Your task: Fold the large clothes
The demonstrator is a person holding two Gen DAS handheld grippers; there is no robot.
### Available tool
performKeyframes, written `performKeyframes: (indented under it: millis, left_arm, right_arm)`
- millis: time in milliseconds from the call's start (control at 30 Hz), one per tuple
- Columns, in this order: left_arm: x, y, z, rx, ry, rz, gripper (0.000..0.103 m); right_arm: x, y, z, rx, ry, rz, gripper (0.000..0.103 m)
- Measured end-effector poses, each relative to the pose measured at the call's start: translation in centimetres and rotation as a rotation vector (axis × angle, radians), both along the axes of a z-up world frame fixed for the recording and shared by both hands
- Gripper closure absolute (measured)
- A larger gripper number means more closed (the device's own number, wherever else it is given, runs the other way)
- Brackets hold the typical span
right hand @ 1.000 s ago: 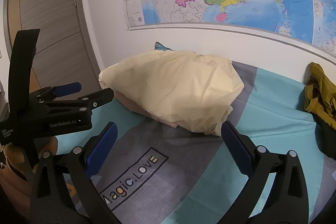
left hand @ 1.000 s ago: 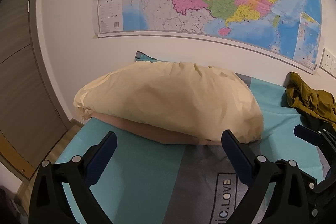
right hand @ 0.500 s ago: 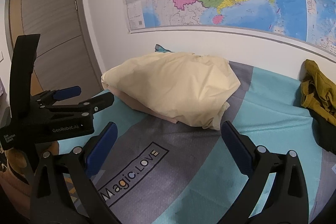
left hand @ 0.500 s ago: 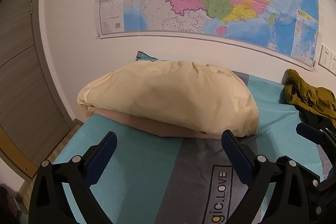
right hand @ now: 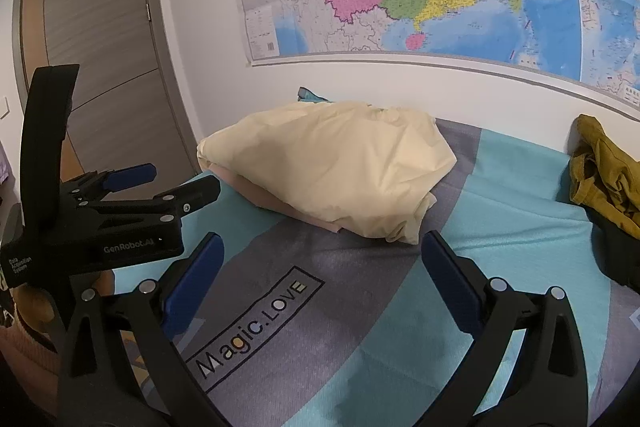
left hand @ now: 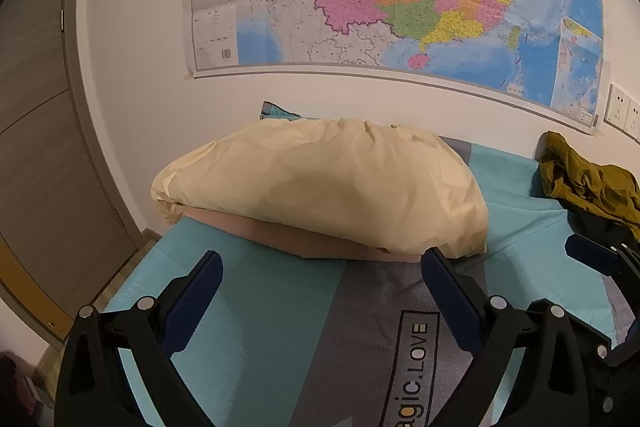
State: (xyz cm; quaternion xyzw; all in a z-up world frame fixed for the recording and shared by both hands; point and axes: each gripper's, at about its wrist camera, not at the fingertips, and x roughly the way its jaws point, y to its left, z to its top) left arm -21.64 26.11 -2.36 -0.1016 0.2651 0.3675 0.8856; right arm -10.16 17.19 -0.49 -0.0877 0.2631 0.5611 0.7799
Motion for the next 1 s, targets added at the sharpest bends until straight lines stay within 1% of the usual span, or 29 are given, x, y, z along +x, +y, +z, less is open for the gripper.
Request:
performKeyframes:
  millis: [1000]
  left_arm:
    - [0.1, -1.2, -0.1, 0.008, 0.013, -0.012, 0.007]
  right_arm:
    - [-0.3, -1.0, 0.0, 0.007, 0.01, -0.009, 0.006]
